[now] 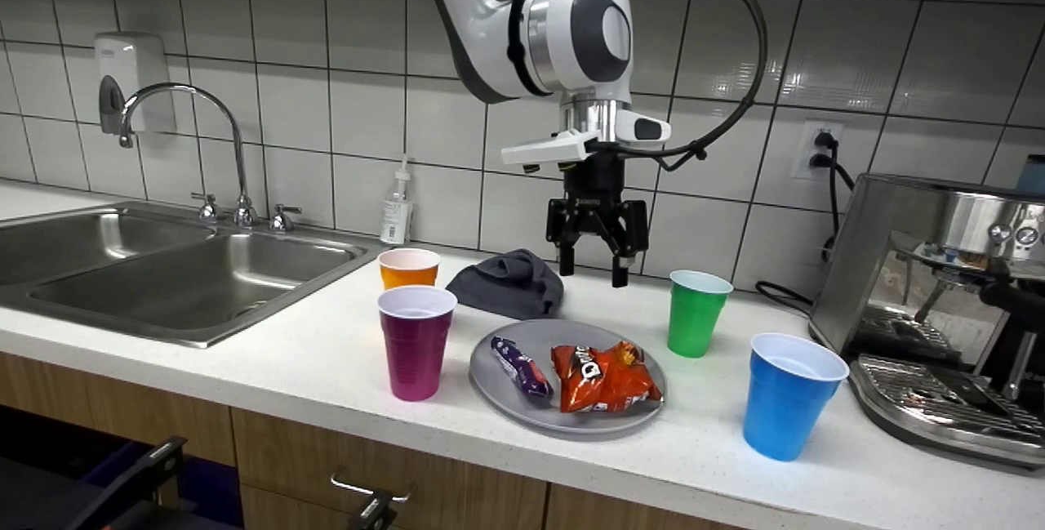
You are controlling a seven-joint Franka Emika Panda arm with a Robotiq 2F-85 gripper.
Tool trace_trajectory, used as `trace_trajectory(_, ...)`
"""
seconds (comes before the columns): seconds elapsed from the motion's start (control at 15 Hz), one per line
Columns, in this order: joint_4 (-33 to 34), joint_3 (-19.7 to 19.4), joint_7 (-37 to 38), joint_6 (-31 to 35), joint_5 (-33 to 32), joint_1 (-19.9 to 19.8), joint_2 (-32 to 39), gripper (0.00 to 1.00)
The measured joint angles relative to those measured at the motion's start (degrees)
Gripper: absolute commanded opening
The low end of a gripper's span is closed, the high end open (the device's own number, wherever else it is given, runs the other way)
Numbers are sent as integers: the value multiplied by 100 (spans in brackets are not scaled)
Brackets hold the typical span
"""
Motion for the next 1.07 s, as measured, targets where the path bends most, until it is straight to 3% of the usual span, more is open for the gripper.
trace_trajectory(0.67, -455, 0, -465, 478, 46, -373, -79, 100)
trace_trajectory(1.07, -561, 29, -639, 803, 399, -434, -13, 100)
